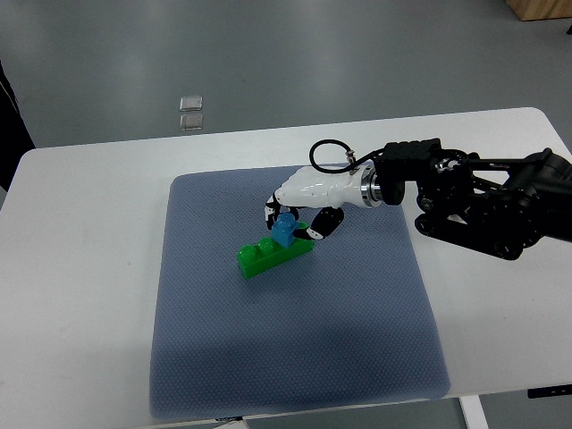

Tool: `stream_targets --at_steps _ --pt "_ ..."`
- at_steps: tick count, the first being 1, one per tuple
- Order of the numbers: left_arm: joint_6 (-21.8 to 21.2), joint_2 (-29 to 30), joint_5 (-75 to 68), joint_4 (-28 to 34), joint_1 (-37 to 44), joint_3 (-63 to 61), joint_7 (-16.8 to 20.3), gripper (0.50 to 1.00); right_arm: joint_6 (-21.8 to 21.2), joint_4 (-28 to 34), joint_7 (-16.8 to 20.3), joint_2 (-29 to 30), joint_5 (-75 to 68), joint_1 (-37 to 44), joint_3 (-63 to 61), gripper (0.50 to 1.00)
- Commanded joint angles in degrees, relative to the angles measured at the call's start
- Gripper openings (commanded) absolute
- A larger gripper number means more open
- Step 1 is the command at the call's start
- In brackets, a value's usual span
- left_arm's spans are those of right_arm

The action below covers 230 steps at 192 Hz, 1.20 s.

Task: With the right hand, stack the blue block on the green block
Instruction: 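Lower the blue block onto the green block's studs and press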

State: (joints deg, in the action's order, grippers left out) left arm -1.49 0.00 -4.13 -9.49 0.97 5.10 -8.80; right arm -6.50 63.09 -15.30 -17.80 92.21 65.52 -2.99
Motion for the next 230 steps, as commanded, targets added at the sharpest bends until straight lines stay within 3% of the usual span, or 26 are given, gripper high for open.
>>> stream_targets --at_steps 1,230 --pt "0.0 0.0 0.0 0.0 0.0 0.0 0.0 1.000 0.0 -0.1 0.0 0.0 0.0 -0.2 0.0 0.500" --pt "0.0 0.0 0.0 0.0 0.0 0.0 0.0 1.000 1.0 -2.9 -0.1 1.1 1.5 -0.7 1.5 0.500"
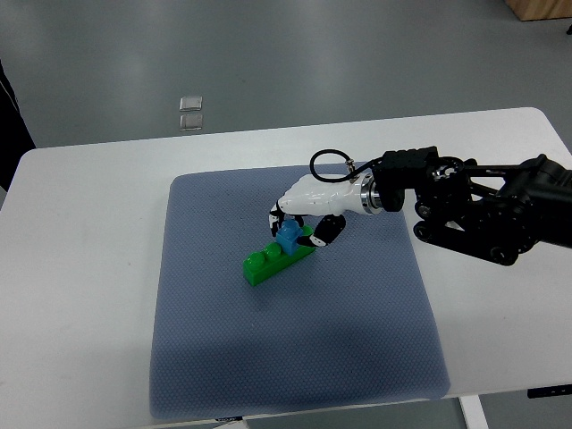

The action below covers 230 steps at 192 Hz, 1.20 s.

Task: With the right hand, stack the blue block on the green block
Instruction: 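Lower the blue block onto the green block's studs and press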

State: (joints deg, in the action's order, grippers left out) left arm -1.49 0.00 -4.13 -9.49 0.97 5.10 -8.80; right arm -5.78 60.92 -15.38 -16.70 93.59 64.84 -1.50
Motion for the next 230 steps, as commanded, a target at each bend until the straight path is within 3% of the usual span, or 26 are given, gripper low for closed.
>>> stream_targets --at_steps 1,189,230 --pt "0.0 0.0 0.0 0.0 0.0 0.0 0.0 1.000 0.2 -0.7 0.0 0.0 0.2 -0.2 0.0 0.500" --pt "0.0 0.0 0.0 0.0 0.0 0.0 0.0 1.000 0.2 -0.9 0.1 1.8 1.0 -0.2 0.8 0.500" --pt "0.1 0.0 0.0 0.0 0.0 0.0 0.0 1.000 0.2 -0.8 0.1 1.8 0.9 0.0 0.6 0.535"
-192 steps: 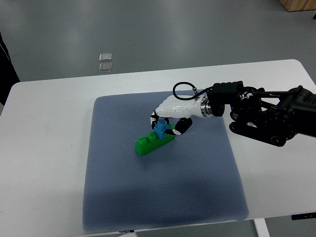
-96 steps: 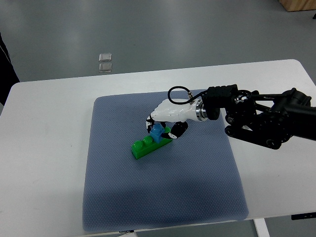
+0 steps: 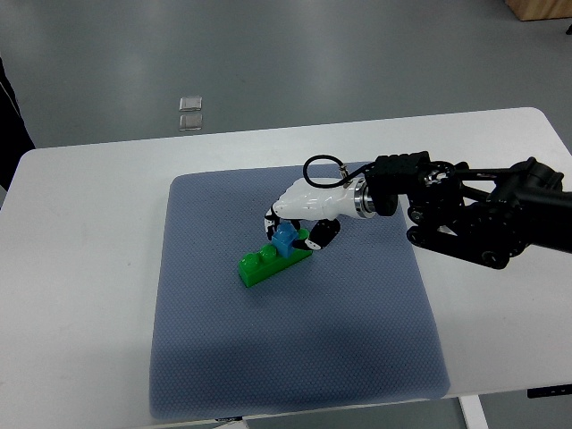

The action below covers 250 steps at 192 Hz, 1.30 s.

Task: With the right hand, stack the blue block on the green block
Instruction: 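Lower the blue block onto the green block's studs and press, then open the right hand and lift it off the blue block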

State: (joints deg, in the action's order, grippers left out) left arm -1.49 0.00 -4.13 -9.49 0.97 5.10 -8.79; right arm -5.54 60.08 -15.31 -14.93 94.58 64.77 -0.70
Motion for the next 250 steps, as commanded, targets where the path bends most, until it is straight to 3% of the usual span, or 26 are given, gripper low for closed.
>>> stream_targets --at_steps 1,107,250 --pt "0.0 0.0 0.0 0.0 0.0 0.0 0.0 1.000 0.0 0.0 0.0 0.0 -0.1 0.1 -0.2 0.539" --pt "0.0 0.0 0.0 0.0 0.0 0.0 0.0 1.000 0.2 0.0 0.0 -0.2 -0.6 0.3 -0.3 0.715" --pt "0.0 0.0 0.0 0.0 0.0 0.0 0.0 1.000 0.1 0.3 0.0 -0.4 -0.9 0.9 -0.3 0.731"
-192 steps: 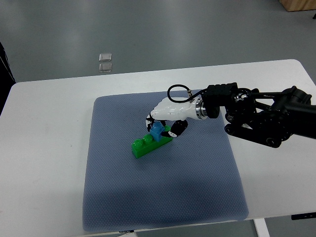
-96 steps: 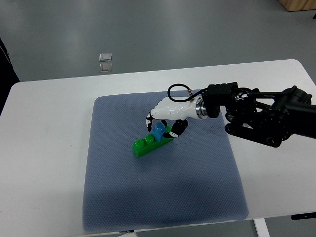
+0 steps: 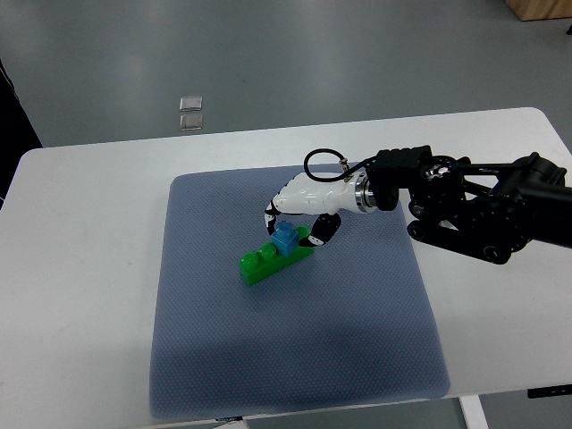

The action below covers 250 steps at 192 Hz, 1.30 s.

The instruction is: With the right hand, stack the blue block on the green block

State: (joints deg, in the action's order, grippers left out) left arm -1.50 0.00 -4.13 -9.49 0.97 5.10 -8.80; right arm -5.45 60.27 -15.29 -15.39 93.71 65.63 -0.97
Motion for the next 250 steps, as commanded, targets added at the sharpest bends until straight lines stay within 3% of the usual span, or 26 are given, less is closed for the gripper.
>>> stream_targets --at_steps 1,29,41,50,61,119,165,217,222,240,241,250 --pt "0.0 0.0 0.0 0.0 0.0 0.0 0.0 1.000 0.0 0.1 0.0 0.0 0.0 0.0 0.0 0.731" --pt "0.0 0.0 0.0 0.0 0.0 0.0 0.0 1.000 -0.3 0.3 0.0 -0.2 -0.1 0.1 0.0 0.746" --pt "0.0 0.0 0.0 0.0 0.0 0.0 0.0 1.000 -0.4 0.5 0.0 -0.3 -0.4 0.1 -0.1 0.803" --pt "0.0 0.0 0.0 0.0 0.0 0.0 0.0 1.000 -0.8 0.6 0.0 -0.4 -0.5 0.1 -0.2 0.903" --pt "0.0 0.0 0.0 0.0 0.0 0.0 0.0 1.000 -1.0 0.7 0.0 -0.3 -1.1 0.1 -0.4 0.919" --pt "0.0 0.0 0.0 0.0 0.0 0.0 0.0 1.000 -5.8 2.0 0.5 -1.5 -8.5 1.7 -1.1 0.924" --pt "0.0 0.0 0.0 0.0 0.0 0.0 0.0 1.000 -11.4 2.0 0.9 -2.9 -20.2 0.8 -9.0 0.924" --pt "0.0 0.0 0.0 0.0 0.0 0.0 0.0 1.000 -11.5 1.3 2.5 -6.5 -36.8 -2.9 -13.3 0.924" --pt "0.0 0.0 0.0 0.0 0.0 0.0 0.0 1.000 -11.1 0.4 4.0 -7.4 -44.1 -4.3 -14.1 0.924" --pt "0.0 0.0 0.0 0.0 0.0 0.0 0.0 1.000 -10.9 -0.2 4.4 -7.6 -49.1 -5.3 -14.8 0.924" --pt "0.0 0.0 0.0 0.0 0.0 0.0 0.0 1.000 -11.1 -0.8 4.7 -7.7 -55.4 -6.5 -15.8 0.924" --pt "0.1 0.0 0.0 0.0 0.0 0.0 0.0 1.000 -11.2 -1.3 4.7 -7.8 -60.1 -7.4 -16.3 0.924"
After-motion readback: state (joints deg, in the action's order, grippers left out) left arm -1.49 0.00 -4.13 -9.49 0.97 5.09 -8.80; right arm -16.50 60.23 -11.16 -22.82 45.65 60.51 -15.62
